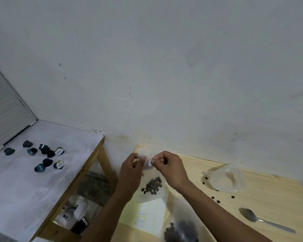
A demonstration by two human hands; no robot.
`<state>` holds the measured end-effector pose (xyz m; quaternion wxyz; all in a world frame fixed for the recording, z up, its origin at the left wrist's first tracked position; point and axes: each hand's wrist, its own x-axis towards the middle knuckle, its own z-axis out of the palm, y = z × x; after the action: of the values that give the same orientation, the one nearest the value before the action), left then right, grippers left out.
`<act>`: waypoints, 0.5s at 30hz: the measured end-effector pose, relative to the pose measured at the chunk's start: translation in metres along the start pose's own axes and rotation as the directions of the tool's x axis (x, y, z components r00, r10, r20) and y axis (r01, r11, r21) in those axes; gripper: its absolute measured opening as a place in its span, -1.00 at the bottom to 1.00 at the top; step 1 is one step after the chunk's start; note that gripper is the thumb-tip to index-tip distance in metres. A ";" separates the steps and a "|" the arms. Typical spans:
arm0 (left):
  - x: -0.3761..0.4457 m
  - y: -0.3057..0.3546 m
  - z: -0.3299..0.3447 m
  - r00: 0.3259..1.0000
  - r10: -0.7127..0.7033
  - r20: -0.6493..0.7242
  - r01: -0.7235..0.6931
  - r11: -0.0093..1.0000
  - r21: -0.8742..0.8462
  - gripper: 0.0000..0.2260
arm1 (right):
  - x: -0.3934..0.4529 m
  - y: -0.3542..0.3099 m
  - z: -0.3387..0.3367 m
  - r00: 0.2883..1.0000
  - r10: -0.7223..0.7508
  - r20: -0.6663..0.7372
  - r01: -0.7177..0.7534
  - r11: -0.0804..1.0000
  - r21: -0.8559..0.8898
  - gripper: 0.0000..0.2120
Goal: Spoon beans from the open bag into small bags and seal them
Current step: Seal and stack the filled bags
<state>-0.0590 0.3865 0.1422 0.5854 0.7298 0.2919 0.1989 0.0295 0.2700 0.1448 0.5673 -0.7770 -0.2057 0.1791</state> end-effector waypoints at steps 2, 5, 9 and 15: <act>-0.002 0.002 -0.001 1.000 -0.001 0.025 0.002 1.000 -0.013 -0.90 | 0.000 -0.001 0.001 1.000 -0.005 -0.017 0.005 1.000 0.012 -0.92; -0.003 0.004 -0.002 0.994 -0.006 0.111 0.017 0.994 -0.104 -0.96 | -0.002 -0.002 0.002 0.998 -0.019 -0.061 0.021 0.999 0.027 -0.79; 0.001 0.002 -0.005 0.995 -0.001 0.097 0.015 0.989 -0.149 -0.94 | 0.000 0.002 -0.001 0.989 0.027 -0.147 -0.026 1.000 0.005 -0.41; 0.006 0.000 -0.005 0.989 0.015 0.147 0.010 0.987 -0.163 -0.96 | 0.000 0.007 -0.004 0.991 0.108 -0.085 -0.096 0.986 0.135 -0.54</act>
<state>-0.0576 0.3947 0.1428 0.6631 0.6924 0.2294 0.1682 0.0325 0.2646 0.1398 0.6157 -0.7552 -0.1272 0.1852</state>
